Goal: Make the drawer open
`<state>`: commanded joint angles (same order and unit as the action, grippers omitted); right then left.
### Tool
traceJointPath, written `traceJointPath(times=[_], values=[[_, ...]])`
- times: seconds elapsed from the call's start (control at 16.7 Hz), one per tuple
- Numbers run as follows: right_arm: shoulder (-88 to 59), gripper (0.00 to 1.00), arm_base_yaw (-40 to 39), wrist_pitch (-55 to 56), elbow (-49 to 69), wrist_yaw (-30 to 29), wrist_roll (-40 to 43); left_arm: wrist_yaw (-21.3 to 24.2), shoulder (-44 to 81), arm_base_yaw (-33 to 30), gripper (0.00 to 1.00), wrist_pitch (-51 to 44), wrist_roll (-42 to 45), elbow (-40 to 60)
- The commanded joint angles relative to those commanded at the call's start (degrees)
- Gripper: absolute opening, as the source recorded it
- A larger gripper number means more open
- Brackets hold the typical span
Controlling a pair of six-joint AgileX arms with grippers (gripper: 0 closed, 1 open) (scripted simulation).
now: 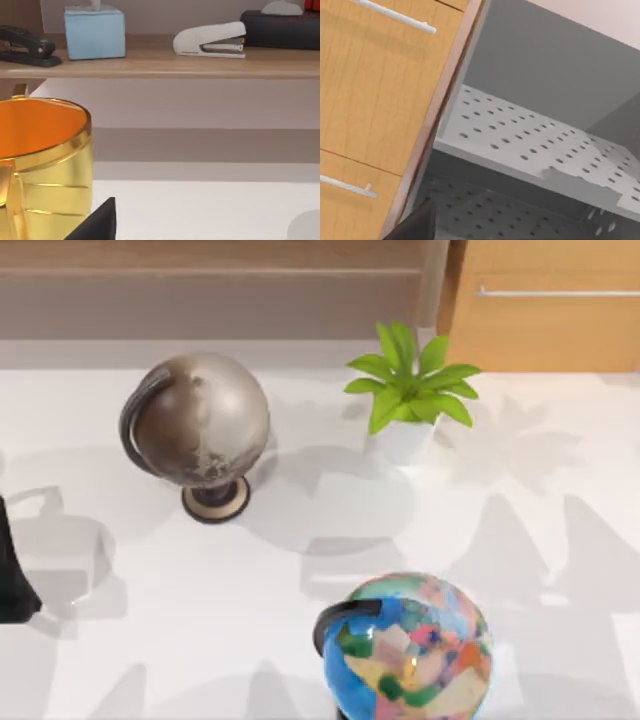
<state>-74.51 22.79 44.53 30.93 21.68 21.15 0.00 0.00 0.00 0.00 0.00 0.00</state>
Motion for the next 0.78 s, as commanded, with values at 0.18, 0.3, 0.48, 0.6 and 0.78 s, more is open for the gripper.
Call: traceJointPath(times=[0.18,0.3,0.48,0.6,0.78], values=[[-14.28,1.0,-6.88,7.46,5.87,-7.58,16.94,0.0,0.0,0.0,1.0,0.0,0.0,0.0],[-23.67,1.0,-11.98,12.38,9.76,-12.92,29.02,0.0,0.0,0.0,1.0,0.0,0.0,0.0],[-35.91,1.0,-19.69,19.12,15.13,-20.8,45.88,0.0,0.0,0.0,1.0,0.0,0.0,0.0],[-42.56,1.0,-24.42,22.92,18.19,-25.59,55.03,0.0,0.0,0.0,1.0,0.0,0.0,0.0],[-49.87,1.0,-30.05,27.1,21.58,-31.17,64.24,0.0,0.0,0.0,1.0,0.0,0.0,0.0]])
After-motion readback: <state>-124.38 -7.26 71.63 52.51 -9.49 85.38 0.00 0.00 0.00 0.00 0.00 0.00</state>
